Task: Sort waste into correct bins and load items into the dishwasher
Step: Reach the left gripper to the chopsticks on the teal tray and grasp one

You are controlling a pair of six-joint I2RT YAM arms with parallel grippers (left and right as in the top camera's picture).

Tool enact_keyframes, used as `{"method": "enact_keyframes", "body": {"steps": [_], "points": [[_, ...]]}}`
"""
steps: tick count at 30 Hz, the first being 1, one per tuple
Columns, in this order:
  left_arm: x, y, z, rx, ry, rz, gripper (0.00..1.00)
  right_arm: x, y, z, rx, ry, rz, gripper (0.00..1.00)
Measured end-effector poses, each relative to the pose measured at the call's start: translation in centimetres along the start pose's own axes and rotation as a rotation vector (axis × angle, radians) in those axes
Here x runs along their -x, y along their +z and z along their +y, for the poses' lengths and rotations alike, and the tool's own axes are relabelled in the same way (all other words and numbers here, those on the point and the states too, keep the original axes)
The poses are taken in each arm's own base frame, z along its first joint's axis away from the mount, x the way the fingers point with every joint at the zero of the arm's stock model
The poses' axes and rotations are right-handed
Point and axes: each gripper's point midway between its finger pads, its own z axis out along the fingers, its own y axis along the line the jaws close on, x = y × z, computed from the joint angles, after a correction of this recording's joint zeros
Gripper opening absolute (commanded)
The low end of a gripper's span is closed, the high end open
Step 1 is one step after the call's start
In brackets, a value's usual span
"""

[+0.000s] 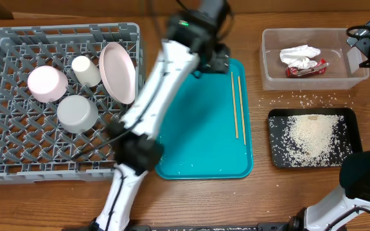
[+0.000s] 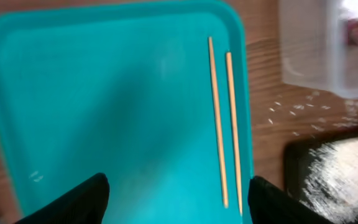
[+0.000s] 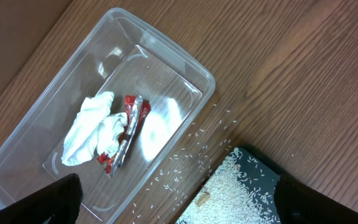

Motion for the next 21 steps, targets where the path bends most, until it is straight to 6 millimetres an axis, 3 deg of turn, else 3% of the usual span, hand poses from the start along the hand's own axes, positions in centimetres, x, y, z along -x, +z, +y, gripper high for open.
{"method": "enact_keyframes", "body": {"steps": [3, 8, 14, 21], "points": [[-1.1, 4.6, -1.2, 0.037, -0.014, 0.043, 0.6, 0.0, 0.0, 0.0, 0.0, 0.0, 0.0, 1.0], [-2.8, 9.3, -3.3, 0.081, -0.02, 0.057, 0.53, 0.0, 0.0, 0.0, 0.0, 0.0, 0.0, 1.0], [-4.4, 11.9, -4.1, 0.201, 0.032, 0.017, 0.48, 0.0, 0.0, 0.0, -0.001, 0.0, 0.0, 1.0], [-4.6, 13.3, -4.6, 0.258, 0.052, -0.034, 0.45, 0.0, 0.0, 0.0, -0.001, 0.0, 0.001, 1.0]]}}
